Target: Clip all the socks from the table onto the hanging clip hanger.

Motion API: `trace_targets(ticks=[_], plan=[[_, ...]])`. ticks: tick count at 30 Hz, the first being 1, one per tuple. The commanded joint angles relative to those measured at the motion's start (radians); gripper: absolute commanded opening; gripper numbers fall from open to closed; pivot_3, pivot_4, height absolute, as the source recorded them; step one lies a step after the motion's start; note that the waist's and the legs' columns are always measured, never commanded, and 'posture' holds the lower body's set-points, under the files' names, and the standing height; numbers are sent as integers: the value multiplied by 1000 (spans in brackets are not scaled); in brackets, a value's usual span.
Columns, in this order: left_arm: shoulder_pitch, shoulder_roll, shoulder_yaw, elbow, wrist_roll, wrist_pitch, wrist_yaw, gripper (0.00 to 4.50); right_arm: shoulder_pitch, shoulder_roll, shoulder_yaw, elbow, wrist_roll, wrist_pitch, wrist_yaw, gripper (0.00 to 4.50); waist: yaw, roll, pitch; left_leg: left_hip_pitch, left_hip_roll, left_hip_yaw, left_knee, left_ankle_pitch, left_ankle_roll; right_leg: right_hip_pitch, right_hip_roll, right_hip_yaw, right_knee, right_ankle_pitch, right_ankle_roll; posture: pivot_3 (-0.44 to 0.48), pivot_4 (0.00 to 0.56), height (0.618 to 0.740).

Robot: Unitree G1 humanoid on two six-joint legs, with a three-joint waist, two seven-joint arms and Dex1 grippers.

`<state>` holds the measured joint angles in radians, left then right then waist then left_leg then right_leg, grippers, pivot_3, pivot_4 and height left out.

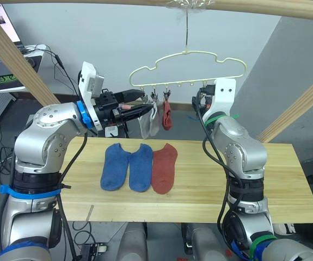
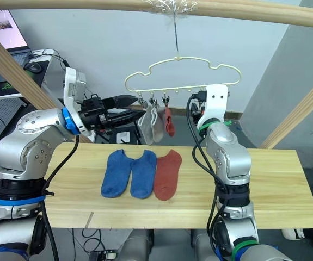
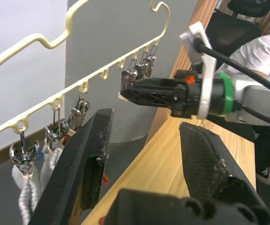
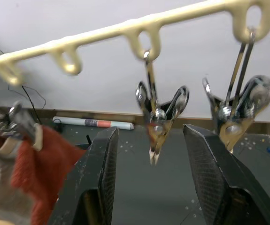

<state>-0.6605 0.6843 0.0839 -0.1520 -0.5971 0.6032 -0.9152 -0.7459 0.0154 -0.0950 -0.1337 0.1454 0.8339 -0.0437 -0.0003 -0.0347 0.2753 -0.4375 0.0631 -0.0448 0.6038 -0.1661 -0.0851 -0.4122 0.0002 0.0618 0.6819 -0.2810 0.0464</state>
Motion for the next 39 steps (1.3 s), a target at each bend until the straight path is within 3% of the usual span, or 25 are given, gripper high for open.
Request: trace_targets(ticks=[1,8,23,28,31,39], plan=[[0,13,29,-45,-11,4,10,2578,-51,-14,-9,40,7,-69,17,2258,0,0,0,0,0,0,0,0,0,0,0,0,0,0,0,170,233,740],[9,16,35,-56,-10,9,23,2578,-120,-33,-13,145,11,-131,40,2258,1,0,0,0,0,0,0,0,0,0,0,0,0,0,0,175,235,740],[17,9,29,-63,-6,8,36,2578,-149,-35,-10,173,16,-140,45,2258,5,0,0,0,0,0,-1,0,0,0,0,0,0,0,0,180,239,740],[19,8,27,-65,-3,5,39,2578,-151,-41,-5,174,7,-143,43,650,6,0,0,0,0,0,-1,0,0,0,0,0,-1,0,0,180,239,740],[21,9,25,-67,-1,5,39,2578,-152,-43,-5,176,4,-144,41,51,6,0,0,0,0,0,-2,0,0,0,0,0,-1,0,0,180,239,740],[53,9,-26,-91,22,55,63,2578,-154,-44,-11,179,4,-147,37,21,7,0,0,0,0,0,-2,0,0,0,0,0,-1,0,0,170,234,740]])
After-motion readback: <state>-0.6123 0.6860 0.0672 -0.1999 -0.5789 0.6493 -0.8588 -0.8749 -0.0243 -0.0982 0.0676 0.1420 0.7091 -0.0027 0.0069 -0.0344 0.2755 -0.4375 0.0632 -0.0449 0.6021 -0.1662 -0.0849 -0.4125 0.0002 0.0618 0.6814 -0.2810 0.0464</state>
